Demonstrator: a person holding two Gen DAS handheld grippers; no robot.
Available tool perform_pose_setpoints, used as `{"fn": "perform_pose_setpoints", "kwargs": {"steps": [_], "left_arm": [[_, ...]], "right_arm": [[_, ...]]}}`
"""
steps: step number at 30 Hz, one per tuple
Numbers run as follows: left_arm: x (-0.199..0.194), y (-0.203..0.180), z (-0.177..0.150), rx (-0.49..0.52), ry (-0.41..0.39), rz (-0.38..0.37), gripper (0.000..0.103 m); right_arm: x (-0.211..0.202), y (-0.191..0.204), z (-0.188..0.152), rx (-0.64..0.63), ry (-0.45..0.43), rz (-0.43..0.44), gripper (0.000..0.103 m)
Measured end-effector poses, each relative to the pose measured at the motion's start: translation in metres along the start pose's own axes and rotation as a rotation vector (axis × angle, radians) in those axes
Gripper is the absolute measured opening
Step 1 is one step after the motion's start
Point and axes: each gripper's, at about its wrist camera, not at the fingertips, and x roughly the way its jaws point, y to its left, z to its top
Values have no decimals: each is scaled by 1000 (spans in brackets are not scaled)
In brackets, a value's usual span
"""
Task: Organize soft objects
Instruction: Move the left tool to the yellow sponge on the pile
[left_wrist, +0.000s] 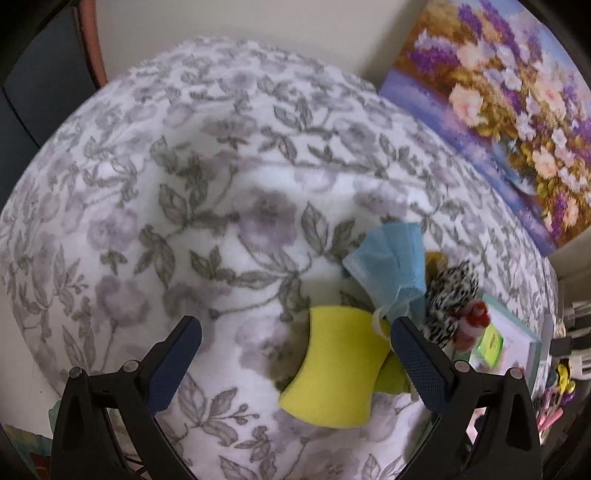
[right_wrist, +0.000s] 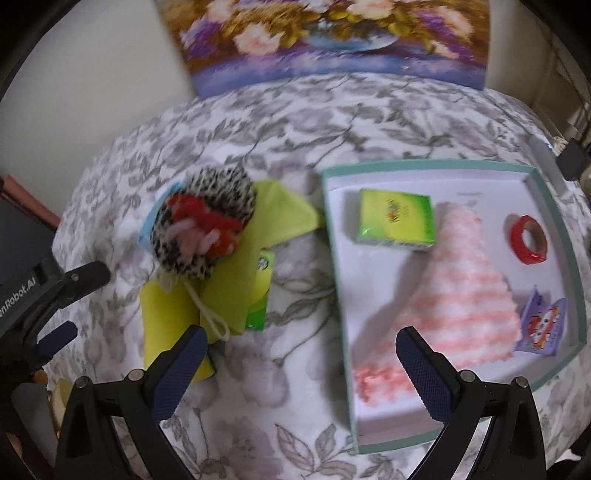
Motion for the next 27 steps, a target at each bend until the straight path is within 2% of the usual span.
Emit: {"fn": "perform_pose_setpoints", "kwargs": {"steps": [10, 19, 27], "left_arm": [[35, -10, -12, 39, 125, -6, 102], [58, -26, -19, 102, 197, 15, 102], [74, -31, -22, 97, 233, 14, 102]], "right_arm": [[23, 12, -6, -40, 61, -15, 103], [26, 11, -7, -52, 75, -39, 103], [31, 11, -8, -58, 92, -54, 103]]}}
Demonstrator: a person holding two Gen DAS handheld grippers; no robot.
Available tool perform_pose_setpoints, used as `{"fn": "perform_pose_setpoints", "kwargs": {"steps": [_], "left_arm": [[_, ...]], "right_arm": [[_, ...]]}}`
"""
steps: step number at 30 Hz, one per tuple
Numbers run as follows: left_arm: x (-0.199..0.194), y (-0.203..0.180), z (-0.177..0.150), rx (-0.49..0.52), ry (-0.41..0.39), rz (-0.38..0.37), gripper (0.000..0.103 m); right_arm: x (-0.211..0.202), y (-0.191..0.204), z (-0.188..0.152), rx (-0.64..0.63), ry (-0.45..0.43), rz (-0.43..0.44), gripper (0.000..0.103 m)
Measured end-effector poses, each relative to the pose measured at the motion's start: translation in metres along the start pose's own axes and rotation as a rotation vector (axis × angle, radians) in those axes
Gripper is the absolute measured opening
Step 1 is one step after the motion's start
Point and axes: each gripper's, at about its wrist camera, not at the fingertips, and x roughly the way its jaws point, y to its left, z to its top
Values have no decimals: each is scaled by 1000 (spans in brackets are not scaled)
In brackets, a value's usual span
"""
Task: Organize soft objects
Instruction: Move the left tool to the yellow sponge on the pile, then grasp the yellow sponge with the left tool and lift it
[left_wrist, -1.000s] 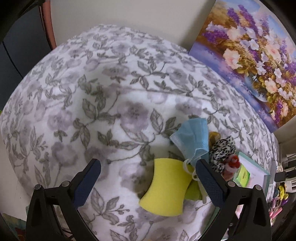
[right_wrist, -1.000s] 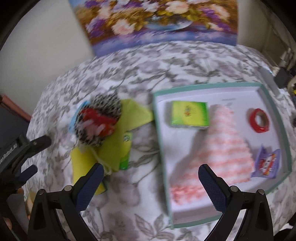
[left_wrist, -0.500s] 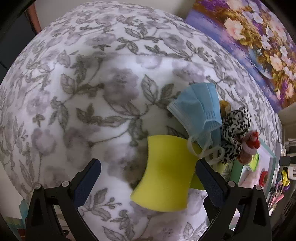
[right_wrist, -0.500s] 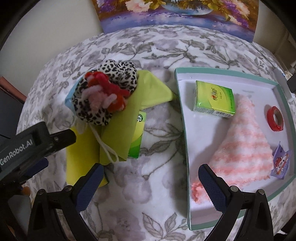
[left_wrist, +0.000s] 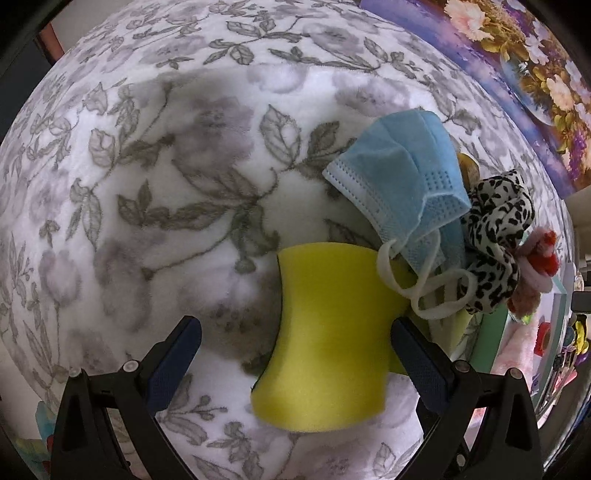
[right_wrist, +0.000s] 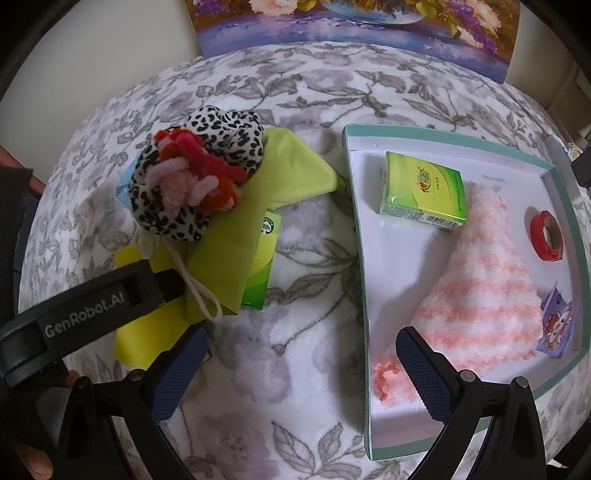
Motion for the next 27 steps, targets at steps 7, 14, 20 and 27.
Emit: {"fn": "perform_pose_setpoints", "kwargs": {"steps": [7, 14, 20, 27], "left_arm": [[7, 0, -2, -20, 16, -29, 102], [7, -6, -4, -5, 24, -93, 77], [-2, -20, -5, 15, 19, -148, 58], [-9, -20, -8, 4, 15, -170, 56]], "right_arm": [[3, -2, 0, 0, 10, -13, 103], [3, -4, -3, 1, 12, -18, 103], [4, -2, -1, 3, 16, -21, 103], [3, -3, 1, 6, 4, -22, 103]]}}
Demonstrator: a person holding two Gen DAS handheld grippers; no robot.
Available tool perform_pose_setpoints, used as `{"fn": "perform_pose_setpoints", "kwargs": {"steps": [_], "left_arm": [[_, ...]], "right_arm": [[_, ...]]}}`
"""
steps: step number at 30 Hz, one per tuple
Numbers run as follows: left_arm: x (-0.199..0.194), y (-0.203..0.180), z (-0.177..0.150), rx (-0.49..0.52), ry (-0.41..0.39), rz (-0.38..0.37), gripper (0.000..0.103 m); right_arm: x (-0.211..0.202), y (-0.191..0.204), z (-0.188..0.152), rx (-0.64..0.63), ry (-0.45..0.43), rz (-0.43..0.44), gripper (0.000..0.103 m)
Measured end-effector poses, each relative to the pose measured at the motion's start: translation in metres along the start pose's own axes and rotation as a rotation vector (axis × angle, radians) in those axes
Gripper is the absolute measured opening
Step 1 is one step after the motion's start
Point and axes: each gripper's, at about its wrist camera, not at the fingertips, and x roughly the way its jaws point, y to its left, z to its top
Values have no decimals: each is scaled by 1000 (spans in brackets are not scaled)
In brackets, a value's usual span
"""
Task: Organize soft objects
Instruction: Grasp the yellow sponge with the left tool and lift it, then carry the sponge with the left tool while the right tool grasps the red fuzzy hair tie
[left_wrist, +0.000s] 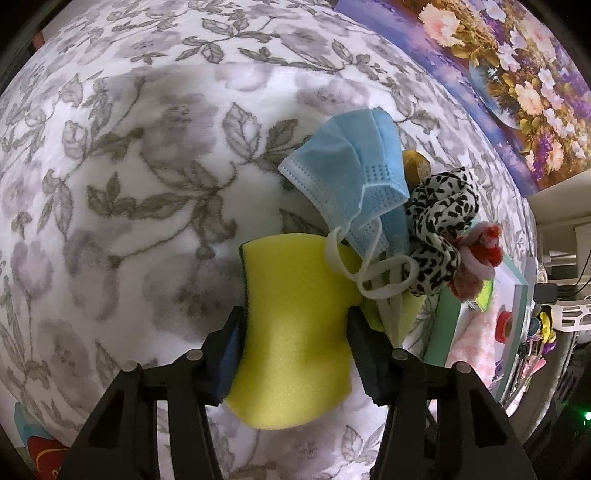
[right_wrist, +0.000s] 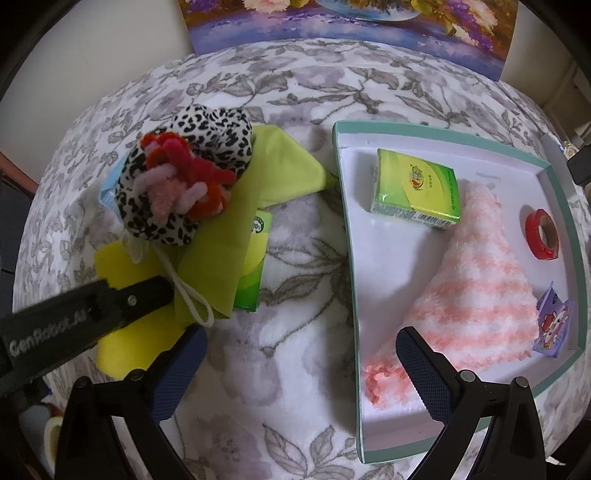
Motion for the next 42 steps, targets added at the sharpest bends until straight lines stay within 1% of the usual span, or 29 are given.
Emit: {"fn": "perform_pose_setpoints", "kwargs": {"steps": [6, 11, 15, 18, 22, 25, 28, 31, 35, 36, 38, 39, 41, 42], "left_arm": [[-17, 20, -3, -38, -23, -26, 56], [-24, 40, -8, -100, -25, -63, 56], [-26, 55, -8, -169, -41, -53, 56], [-33, 65, -8, -203, -65, -40, 56], [-44, 75, -7, -241, -109, -18, 56], [-53, 85, -6, -277, -141, -15, 56], [-58, 88, 0, -301, -164, -18, 56], [-63, 90, 1, -303, -177, -26, 56], [-66, 93, 4, -321, -190, -37, 56], [-67, 94, 5, -324, -190, -38, 56], [-67, 96, 6, -327, -191, -42, 56], [-67, 96, 6, -327, -191, -42, 56], [-67, 95, 7, -326, -190, -43, 56], [-66, 94, 8, -324, -189, -43, 56]], "right_arm": [[-6, -1, 5, 12, -28, 13, 103], [-12, 0, 9, 8, -55, 29, 103], [-19, 4, 10, 4, -91, 32, 103], [-24, 7, 12, 2, -124, 56, 103], [-34, 10, 20, 9, -188, 93, 103], [-40, 12, 27, 21, -238, 142, 103], [-44, 13, 33, 25, -274, 169, 102], [-44, 17, 36, 21, -283, 188, 92], [-39, 22, 38, 12, -273, 186, 79], [-38, 23, 38, 12, -273, 187, 77], [-36, 24, 39, 14, -271, 187, 65], [-35, 24, 39, 16, -269, 187, 62], [-33, 24, 40, 22, -257, 199, 51], [-31, 25, 40, 23, -248, 208, 49]]}}
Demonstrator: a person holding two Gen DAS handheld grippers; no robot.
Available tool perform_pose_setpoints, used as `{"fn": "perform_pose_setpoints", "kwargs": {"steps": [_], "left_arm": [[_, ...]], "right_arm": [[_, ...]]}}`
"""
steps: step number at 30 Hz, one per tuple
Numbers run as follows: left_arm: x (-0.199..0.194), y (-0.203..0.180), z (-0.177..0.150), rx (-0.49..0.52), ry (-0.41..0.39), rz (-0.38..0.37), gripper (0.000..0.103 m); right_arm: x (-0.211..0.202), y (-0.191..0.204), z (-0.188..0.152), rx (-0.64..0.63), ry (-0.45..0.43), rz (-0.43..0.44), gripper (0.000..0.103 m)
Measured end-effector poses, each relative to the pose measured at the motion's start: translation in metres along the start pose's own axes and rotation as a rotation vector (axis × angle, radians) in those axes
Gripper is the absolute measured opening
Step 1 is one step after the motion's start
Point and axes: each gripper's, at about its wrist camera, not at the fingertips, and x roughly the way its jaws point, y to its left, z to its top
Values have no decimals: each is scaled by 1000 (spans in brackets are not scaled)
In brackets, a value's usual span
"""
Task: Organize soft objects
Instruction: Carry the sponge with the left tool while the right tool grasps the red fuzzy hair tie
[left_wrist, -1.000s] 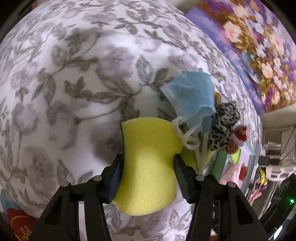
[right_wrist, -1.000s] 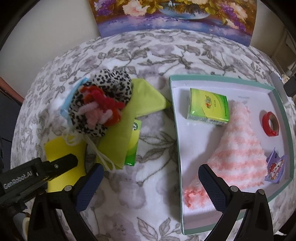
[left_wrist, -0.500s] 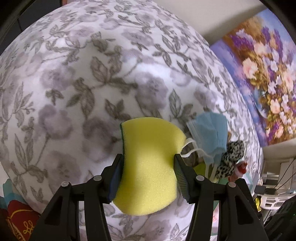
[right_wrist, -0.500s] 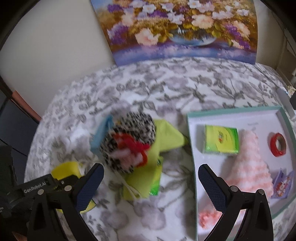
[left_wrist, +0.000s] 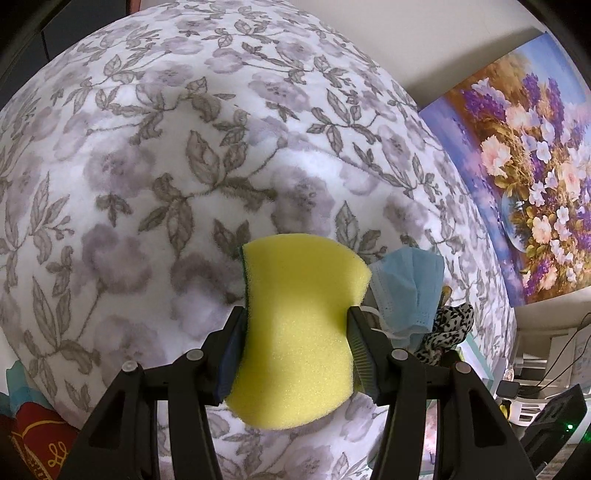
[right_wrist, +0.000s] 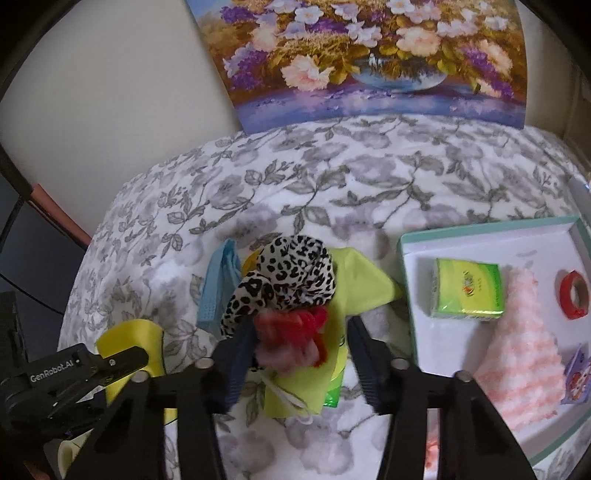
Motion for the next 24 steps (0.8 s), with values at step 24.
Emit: {"fn": "perform_pose_setpoints", "kwargs": {"steps": [24], "left_arm": [[1, -6, 0, 14, 4, -3, 56]], "right_arm": [[21, -13, -21, 26, 188, -10, 34]]}}
